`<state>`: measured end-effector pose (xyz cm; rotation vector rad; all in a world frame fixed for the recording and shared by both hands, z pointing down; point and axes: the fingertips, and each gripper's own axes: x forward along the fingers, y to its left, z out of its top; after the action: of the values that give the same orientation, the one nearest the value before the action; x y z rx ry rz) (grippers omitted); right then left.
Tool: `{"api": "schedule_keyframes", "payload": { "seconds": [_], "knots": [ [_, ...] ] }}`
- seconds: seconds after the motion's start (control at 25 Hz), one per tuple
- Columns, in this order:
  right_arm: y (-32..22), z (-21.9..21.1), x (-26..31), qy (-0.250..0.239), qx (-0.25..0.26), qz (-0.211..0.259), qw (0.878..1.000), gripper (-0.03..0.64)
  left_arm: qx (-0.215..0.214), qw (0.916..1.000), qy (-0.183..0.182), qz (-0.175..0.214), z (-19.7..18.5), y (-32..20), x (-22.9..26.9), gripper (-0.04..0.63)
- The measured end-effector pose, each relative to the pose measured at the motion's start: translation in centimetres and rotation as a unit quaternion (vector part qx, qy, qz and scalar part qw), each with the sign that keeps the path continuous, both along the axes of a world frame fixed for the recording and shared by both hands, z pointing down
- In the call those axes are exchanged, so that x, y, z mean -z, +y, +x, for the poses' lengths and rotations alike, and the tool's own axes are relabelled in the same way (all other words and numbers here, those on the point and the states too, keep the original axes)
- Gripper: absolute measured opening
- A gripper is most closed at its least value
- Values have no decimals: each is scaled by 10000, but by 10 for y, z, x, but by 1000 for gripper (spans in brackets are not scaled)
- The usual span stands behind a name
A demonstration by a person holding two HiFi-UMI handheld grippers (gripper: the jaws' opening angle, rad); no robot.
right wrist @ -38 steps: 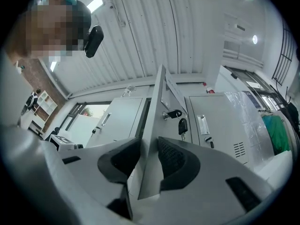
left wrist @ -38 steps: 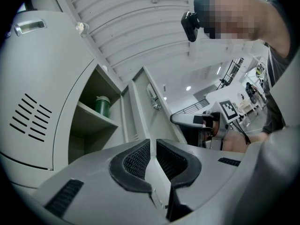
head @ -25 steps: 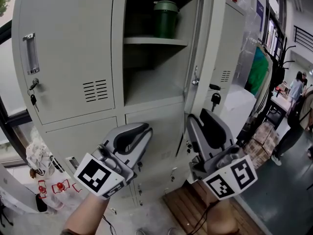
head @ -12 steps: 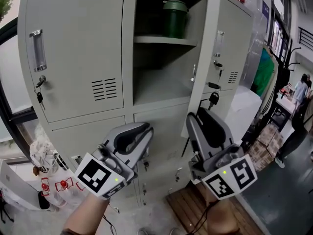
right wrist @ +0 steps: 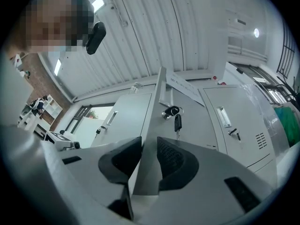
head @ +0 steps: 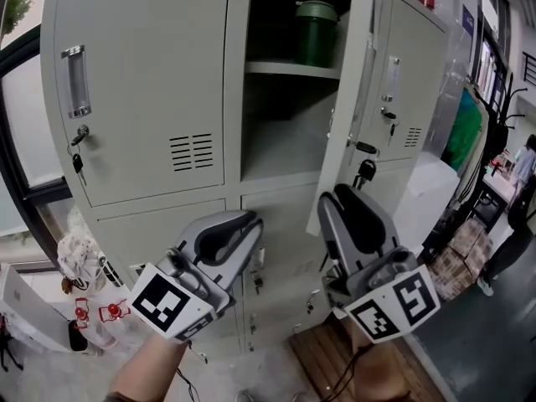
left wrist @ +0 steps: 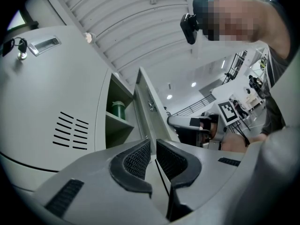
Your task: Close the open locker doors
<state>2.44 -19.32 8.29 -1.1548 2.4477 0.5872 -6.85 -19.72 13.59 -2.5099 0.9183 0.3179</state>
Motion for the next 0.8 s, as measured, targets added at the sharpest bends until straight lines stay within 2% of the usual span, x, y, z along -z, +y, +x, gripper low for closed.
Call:
{"api": "schedule_keyframes", "payload": {
  "seconds": [0.8],
  "knots": [
    [-27,-40,1,28,549,15,9985,97,429,9991,52,-26,-32,-19,0,44]
  ]
}}
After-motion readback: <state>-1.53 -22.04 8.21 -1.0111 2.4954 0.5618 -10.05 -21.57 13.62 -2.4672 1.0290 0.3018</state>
